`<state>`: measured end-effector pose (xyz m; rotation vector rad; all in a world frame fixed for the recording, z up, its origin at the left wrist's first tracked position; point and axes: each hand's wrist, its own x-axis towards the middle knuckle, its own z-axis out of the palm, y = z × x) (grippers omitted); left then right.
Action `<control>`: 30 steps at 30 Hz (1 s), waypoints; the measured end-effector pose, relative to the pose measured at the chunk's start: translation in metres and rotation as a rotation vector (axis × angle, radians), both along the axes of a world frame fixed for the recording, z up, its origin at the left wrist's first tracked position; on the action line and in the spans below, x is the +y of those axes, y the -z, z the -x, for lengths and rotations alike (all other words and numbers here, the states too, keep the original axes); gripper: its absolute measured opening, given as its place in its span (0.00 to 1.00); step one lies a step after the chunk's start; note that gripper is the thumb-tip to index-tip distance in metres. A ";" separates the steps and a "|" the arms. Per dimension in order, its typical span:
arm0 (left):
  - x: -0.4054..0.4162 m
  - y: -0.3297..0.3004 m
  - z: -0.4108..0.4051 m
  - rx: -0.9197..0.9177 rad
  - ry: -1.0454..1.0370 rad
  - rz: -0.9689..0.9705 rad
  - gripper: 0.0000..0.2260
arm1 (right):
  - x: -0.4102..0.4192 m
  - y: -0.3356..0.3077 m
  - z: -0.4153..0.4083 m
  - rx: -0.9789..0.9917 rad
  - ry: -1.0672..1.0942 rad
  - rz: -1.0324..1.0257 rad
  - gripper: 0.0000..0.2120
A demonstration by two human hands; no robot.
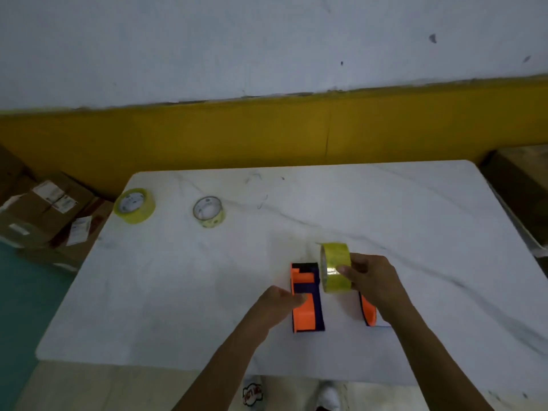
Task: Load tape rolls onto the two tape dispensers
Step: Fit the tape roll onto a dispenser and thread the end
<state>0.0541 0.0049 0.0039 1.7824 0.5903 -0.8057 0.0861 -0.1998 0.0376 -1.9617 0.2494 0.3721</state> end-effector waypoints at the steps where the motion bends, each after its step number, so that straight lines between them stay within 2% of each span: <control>1: -0.006 0.005 0.003 -0.012 0.001 0.001 0.10 | -0.004 0.003 0.004 0.029 -0.017 0.012 0.10; 4: -0.011 0.009 0.010 -0.019 -0.087 0.092 0.07 | -0.008 0.014 0.012 0.105 -0.087 0.040 0.08; 8: -0.004 0.014 0.011 0.042 -0.175 0.225 0.05 | -0.001 0.027 0.025 0.176 -0.109 0.035 0.13; 10: -0.004 0.017 0.009 0.021 -0.218 0.278 0.08 | 0.004 0.031 0.027 0.203 -0.146 0.046 0.13; 13: -0.006 0.016 0.010 0.004 -0.212 0.343 0.12 | 0.012 0.037 0.033 0.259 -0.197 0.020 0.12; 20: -0.018 0.022 0.016 -0.059 -0.171 0.396 0.15 | 0.035 0.040 0.047 0.251 -0.077 -0.059 0.12; 22: -0.024 0.024 0.024 -0.084 -0.112 0.364 0.15 | 0.035 0.043 0.049 0.219 -0.127 0.046 0.13; 25: -0.031 0.025 0.029 -0.128 -0.067 0.284 0.12 | 0.031 0.044 0.042 0.070 -0.155 0.339 0.18; 27: -0.032 0.024 0.027 -0.138 -0.055 0.245 0.08 | 0.029 0.040 0.029 -0.017 -0.189 0.313 0.24; 28: -0.032 0.023 0.027 -0.134 -0.044 0.230 0.07 | 0.029 0.037 0.021 -0.029 -0.277 0.304 0.24; 30: -0.034 0.022 0.027 -0.140 -0.048 0.181 0.07 | 0.031 0.035 0.003 0.013 -0.476 0.303 0.19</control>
